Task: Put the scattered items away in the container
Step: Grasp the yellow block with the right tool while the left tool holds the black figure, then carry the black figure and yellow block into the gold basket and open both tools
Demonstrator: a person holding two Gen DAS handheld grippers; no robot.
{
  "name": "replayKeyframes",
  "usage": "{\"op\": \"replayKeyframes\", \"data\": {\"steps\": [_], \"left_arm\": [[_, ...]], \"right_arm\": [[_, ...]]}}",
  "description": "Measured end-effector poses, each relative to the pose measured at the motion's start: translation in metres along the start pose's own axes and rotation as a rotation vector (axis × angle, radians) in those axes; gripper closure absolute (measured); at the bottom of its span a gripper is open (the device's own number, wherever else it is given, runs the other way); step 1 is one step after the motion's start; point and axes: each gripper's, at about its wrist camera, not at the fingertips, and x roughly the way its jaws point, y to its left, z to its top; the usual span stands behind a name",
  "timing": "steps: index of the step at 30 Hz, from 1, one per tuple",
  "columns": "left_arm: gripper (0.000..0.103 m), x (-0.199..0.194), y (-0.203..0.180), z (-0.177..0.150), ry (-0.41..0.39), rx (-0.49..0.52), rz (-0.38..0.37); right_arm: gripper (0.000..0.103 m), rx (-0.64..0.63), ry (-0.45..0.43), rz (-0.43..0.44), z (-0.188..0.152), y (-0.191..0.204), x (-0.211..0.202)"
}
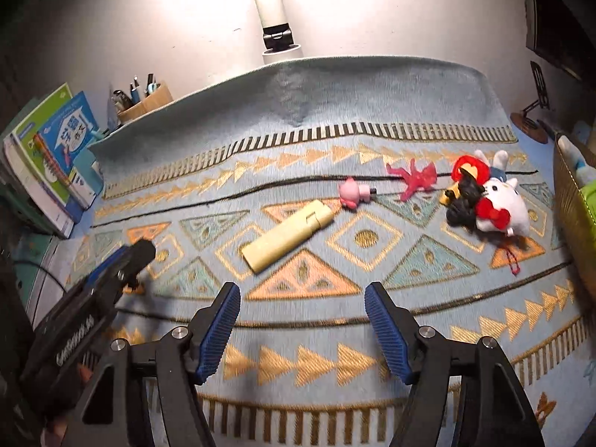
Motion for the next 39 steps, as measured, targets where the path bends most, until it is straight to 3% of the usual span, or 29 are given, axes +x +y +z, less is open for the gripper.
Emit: {"op": "replayKeyframes", "data": {"steps": [4, 12, 15, 19, 23, 28, 34, 39], "left_arm": [[0.066, -0.004, 0.008, 0.005, -0.024, -0.033, 0.006], [0.066, -0.002, 0.025, 0.007, 0.0, -0.136, -0.048], [0.066, -0.002, 0.023, 0.006, 0.002, -0.131, -0.059], [0.066, -0.005, 0.019, 0.006, -0.007, -0.121, -0.086], [0.066, -0.006, 0.016, 0.006, -0.013, -0.109, -0.107], [0.066, -0.004, 0.013, 0.005, -0.007, -0.086, -0.102], [0.066, 0.001, 0.005, 0.001, 0.008, -0.04, -0.086], [0.066, 0.004, -0.002, -0.002, 0.017, -0.003, -0.074]], "right_arm": [[0.045, 0.133, 0.066, 0.02, 0.016, 0.009, 0.034], [0.044, 0.137, 0.045, -0.133, 0.023, 0.025, 0.059], [0.062, 0.071, 0.03, -0.179, 0.023, 0.032, 0.062], [0.079, 0.044, 0.062, -0.105, 0.013, 0.024, 0.053], [0.079, 0.043, 0.066, -0.003, -0.009, 0.004, 0.029], [0.08, 0.091, 0.026, 0.06, -0.046, -0.029, -0.018], [0.082, 0.177, -0.028, 0.051, -0.086, -0.08, -0.07], [0.082, 0.128, 0.031, 0.055, -0.102, -0.101, -0.079]]}}
